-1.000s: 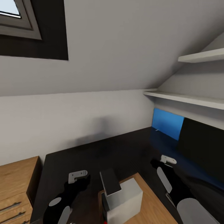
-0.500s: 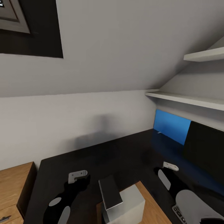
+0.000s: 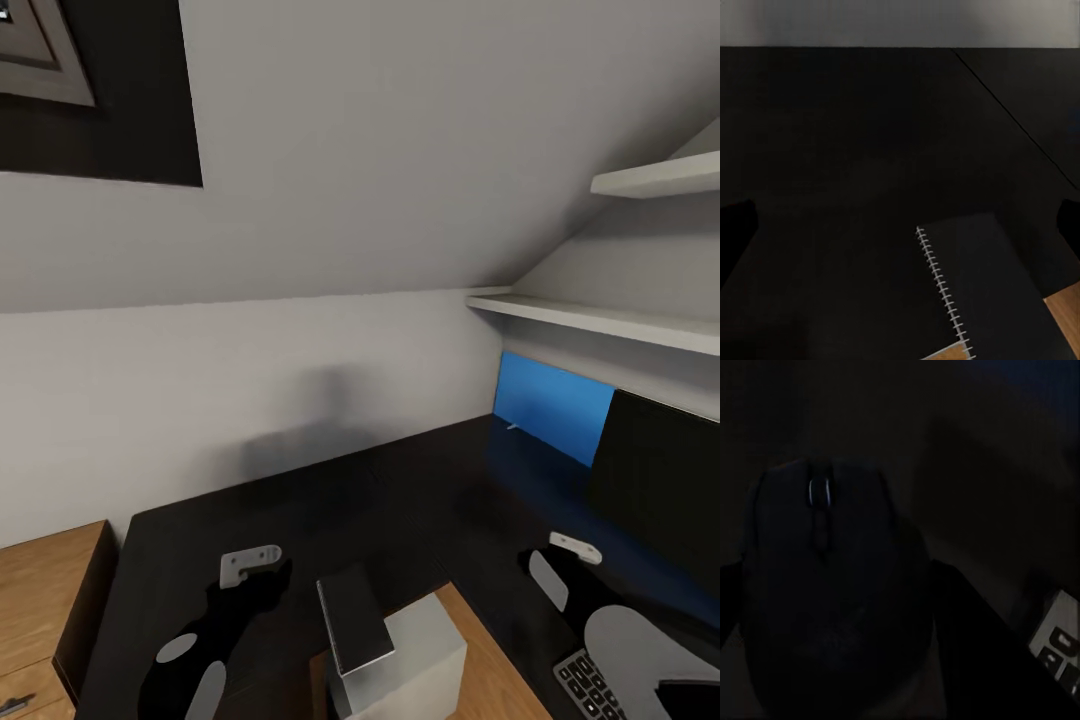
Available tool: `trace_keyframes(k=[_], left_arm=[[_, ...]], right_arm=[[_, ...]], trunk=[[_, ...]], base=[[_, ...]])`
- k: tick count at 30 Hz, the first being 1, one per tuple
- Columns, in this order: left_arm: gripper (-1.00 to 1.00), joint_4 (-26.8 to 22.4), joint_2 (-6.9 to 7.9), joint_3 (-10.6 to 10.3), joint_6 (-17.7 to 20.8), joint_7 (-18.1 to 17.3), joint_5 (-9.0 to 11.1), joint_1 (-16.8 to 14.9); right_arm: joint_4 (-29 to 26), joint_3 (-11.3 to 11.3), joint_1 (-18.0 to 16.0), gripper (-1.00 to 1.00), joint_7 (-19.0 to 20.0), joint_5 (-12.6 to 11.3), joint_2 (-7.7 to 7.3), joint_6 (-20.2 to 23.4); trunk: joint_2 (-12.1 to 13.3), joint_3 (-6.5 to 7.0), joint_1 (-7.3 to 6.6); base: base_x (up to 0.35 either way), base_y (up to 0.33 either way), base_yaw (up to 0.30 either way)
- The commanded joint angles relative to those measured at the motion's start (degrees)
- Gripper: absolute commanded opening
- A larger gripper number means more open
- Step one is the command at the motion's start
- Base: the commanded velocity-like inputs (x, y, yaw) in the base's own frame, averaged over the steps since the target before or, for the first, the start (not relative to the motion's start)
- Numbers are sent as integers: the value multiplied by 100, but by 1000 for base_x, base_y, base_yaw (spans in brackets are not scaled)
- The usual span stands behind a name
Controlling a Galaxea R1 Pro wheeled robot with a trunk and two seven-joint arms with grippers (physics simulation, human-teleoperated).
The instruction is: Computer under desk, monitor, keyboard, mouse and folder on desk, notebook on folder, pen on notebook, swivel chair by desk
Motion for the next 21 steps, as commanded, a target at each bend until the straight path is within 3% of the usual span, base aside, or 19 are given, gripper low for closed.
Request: trace_keyframes(k=[1,14,21], left_arm=[[100,-8,0,-3,20,54,61,-5],[100,-8,6,21,46,56,61,-5],[100,-8,1,25,46,56,61,-5]], right_arm=[[13,16,-5,-100,-38,-49,-6,30],[419,50,-8,-100,127,-26,-30,162],[426,57,-9,-100,162,2,-33,276]], trunk=[[-7,-9,1],[-7,-9,1],[-288,-135,155]], base=[[0,0,0],[0,0,0],[0,0,0]])
